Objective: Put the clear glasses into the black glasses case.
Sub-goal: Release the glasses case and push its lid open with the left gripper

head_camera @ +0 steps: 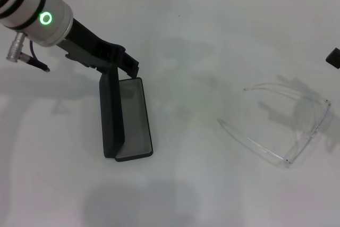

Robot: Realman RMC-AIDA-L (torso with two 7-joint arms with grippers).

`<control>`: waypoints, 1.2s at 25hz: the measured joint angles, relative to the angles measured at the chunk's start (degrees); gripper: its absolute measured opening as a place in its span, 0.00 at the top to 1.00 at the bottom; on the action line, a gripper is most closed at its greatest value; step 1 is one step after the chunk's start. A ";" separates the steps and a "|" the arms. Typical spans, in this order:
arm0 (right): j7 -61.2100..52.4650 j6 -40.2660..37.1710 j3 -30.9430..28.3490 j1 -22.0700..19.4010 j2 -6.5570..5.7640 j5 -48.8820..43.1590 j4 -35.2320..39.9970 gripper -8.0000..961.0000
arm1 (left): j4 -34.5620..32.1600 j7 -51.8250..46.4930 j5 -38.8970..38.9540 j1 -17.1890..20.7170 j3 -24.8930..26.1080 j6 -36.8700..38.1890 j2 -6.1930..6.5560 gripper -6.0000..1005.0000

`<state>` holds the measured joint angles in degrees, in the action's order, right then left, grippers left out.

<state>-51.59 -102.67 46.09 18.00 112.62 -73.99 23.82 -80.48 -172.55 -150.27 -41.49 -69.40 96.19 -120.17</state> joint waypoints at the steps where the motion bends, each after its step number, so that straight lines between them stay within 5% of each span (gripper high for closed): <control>1: 0.03 -0.04 -0.03 0.04 -0.08 0.02 0.00 0.09 | 0.15 -0.02 -0.11 -0.06 0.12 0.00 0.00 0.31; 16: 0.09 -0.38 -0.12 0.49 -0.04 0.08 0.21 0.09 | 1.68 -0.03 -1.62 1.45 0.30 0.07 0.17 0.31; 30: 0.67 -0.42 -1.51 0.01 -0.04 0.00 -0.05 0.09 | 8.13 0.03 -1.28 -1.22 0.22 -0.45 0.32 0.32</control>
<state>-50.92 -103.10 44.57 18.01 112.57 -73.99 23.77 -72.35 -172.53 -151.55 -42.70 -69.18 95.75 -119.85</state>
